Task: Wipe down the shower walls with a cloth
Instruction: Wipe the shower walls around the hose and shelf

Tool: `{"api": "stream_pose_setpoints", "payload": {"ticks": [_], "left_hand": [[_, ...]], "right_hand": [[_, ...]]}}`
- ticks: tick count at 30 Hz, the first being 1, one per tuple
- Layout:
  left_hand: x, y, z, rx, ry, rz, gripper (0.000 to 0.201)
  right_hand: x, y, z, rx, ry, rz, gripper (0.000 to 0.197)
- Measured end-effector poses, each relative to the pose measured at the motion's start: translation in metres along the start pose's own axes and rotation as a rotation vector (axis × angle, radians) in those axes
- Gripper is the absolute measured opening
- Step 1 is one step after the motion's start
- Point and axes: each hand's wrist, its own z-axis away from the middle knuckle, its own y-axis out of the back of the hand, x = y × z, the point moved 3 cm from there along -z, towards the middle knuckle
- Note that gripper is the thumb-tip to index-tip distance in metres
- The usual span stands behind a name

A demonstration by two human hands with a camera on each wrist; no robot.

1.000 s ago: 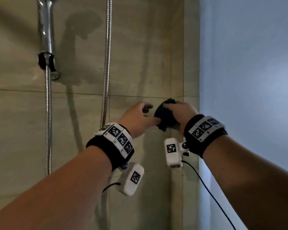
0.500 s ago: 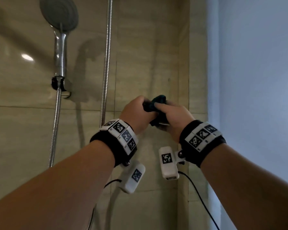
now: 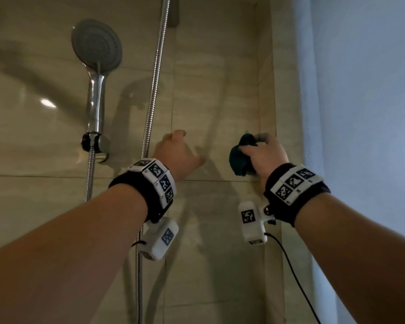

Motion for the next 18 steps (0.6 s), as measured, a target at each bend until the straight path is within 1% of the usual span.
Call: {"api": "stream_pose_setpoints", "payload": {"ticks": [4,6,9,13,18], "left_hand": [[-0.017,-0.002,-0.018,-0.044,0.064,-0.120,0.119],[-0.023,-0.005,-0.025,-0.058,0.084,-0.170,0.130],[-0.030,-0.012,-0.031,-0.029,0.091,-0.214,0.143],[-0.047,-0.026,-0.036,-0.045,0.048,-0.261,0.150],[-0.061,-0.030,-0.035,-0.058,-0.036,-0.313,0.146]], "right_hand": [[-0.002,-0.001,-0.009,0.055,0.067,0.053,0.035],[-0.003,-0.002,-0.012,0.084,0.128,0.162,0.031],[-0.002,-0.003,-0.017,0.128,0.200,0.288,0.033],[0.002,-0.009,-0.023,0.169,0.270,0.429,0.044],[-0.006,-0.011,-0.027,0.248,0.372,0.465,0.044]]}}
